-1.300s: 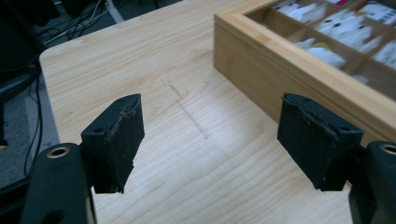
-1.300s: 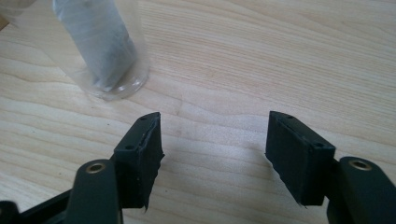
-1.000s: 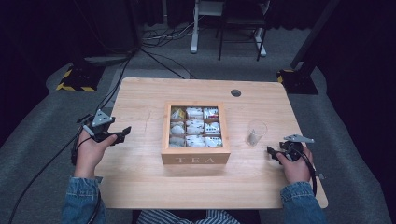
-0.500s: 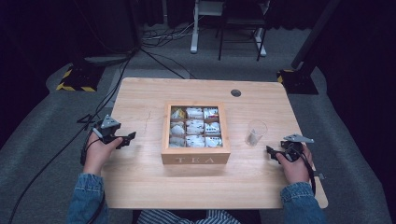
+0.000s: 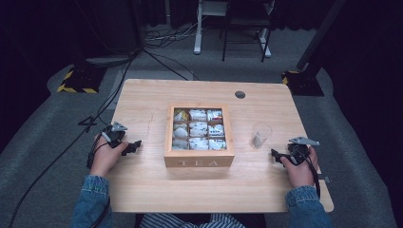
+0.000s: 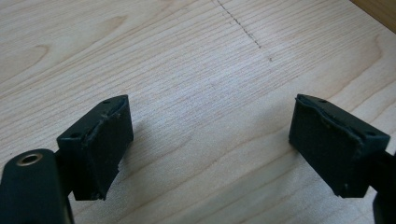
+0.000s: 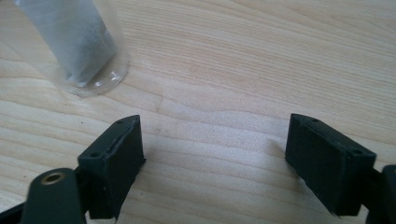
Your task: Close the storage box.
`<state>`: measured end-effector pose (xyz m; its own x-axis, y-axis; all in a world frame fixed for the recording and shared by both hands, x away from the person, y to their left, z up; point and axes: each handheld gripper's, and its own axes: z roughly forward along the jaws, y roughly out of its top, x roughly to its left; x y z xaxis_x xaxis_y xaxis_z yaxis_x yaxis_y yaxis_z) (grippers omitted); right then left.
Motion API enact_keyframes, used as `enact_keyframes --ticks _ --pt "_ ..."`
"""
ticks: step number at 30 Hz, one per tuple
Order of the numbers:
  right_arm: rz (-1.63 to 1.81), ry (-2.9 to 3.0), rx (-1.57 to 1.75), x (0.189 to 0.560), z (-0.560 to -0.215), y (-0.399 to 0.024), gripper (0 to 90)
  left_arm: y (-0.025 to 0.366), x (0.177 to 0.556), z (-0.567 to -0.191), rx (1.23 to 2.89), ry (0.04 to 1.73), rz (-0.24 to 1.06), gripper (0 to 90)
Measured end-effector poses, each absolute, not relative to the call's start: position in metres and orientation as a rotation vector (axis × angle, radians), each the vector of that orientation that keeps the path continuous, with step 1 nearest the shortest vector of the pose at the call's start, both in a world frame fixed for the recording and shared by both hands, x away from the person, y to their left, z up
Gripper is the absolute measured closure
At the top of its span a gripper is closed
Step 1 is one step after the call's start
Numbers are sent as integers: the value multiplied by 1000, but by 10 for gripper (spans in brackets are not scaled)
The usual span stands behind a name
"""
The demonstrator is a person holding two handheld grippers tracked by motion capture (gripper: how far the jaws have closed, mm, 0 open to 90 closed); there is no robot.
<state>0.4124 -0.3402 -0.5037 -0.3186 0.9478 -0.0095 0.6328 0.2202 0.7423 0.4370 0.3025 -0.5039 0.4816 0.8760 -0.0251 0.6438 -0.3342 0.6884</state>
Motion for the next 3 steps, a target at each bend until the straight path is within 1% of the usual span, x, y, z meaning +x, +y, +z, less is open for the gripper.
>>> enact_keyframes --ticks 3 --pt "890 2027 1466 412 -504 -340 166 303 437 -504 2090 1249 468 139"
